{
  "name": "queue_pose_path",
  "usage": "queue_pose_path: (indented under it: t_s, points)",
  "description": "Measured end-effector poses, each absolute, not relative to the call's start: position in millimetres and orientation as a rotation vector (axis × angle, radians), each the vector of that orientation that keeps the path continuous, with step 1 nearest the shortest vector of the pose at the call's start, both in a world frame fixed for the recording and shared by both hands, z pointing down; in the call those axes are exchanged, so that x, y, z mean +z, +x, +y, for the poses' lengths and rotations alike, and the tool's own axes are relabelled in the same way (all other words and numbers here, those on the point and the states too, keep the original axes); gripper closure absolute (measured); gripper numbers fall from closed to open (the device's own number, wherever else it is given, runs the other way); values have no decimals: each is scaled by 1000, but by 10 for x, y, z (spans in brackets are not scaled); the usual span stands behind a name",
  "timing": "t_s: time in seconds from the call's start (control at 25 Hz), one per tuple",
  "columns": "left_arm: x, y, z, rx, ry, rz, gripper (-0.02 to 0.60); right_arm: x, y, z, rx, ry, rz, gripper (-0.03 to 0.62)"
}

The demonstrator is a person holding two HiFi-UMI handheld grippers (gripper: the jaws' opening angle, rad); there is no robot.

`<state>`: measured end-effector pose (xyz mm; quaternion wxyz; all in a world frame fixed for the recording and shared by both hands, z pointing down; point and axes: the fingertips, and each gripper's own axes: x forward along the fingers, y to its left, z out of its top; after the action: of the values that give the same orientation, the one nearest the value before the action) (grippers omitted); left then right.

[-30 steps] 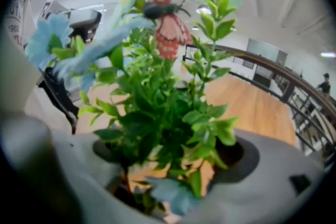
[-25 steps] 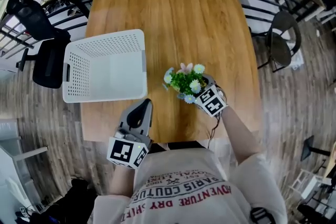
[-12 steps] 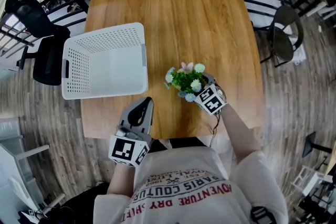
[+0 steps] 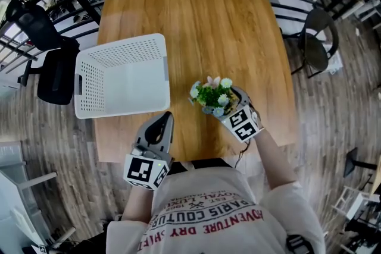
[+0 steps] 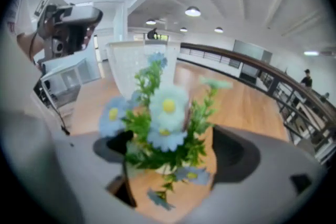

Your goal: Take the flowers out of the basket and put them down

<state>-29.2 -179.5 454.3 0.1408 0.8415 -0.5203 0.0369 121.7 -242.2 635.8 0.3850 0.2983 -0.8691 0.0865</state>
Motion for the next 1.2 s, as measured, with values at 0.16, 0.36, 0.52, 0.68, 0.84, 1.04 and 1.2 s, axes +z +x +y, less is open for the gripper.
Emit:
queue_pose_path:
  t_s: [0.16, 0.36, 0.52, 0.68, 0.84, 1.04, 1.2]
  points:
    - [4391, -411, -1882, 84, 2462, -1504, 555, 5747, 1005, -2491, 137, 848, -2277, 138]
    - [4180, -605, -1973, 54, 2505, -1510, 557, 5151, 573, -2550, 105, 899, -2371, 144]
    - [4039, -846, -1981, 44, 2517, -1535, 557, 4728, 300, -2614, 151, 1034, -2458, 479]
    - [3916, -1144, -1999, 28, 2524, -1575, 557, 4371, 15, -2667, 126, 1132, -2533, 544]
    - [3825, -1454, -2002, 12, 2514, -1626, 557, 4128, -287, -2636, 53, 1169, -2598, 565]
    - [3735, -1736, -1985, 10, 2510, -1675, 557, 3963, -505, -2567, -16, 1201, -2646, 566]
    - [3699, -1988, -1949, -6, 2485, -1727, 557, 3891, -683, -2491, -59, 1187, -2671, 566]
